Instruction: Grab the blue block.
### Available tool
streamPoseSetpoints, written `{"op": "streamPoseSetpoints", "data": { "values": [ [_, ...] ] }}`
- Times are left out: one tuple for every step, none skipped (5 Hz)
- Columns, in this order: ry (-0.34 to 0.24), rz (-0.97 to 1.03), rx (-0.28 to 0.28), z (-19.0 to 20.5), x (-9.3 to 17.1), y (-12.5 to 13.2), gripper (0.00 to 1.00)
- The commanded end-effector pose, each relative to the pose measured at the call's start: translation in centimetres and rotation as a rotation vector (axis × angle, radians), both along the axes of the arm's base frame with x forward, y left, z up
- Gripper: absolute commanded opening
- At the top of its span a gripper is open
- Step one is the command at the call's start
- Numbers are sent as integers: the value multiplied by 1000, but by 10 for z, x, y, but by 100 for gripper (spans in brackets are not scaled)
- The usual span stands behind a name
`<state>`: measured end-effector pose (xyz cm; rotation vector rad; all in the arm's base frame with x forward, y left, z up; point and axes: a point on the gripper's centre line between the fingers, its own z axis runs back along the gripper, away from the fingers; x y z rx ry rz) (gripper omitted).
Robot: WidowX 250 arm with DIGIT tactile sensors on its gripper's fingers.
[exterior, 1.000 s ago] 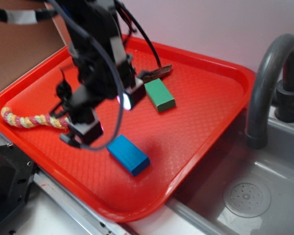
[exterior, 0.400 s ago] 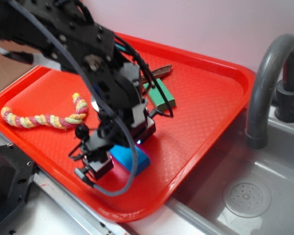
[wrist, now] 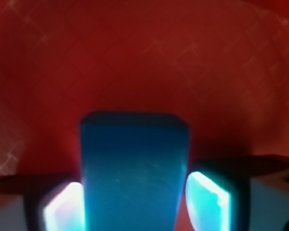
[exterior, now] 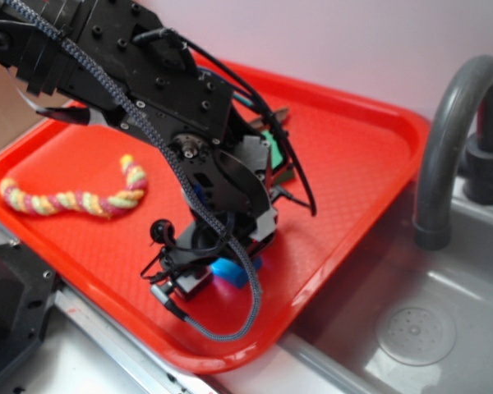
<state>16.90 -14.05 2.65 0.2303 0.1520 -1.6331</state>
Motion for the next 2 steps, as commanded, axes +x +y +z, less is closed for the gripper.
{"op": "streamPoseSetpoints", "data": {
  "values": [
    [4,8,-32,-7,-17,-5,0],
    [-54,251,-119,33,1,8,0]
  ]
}}
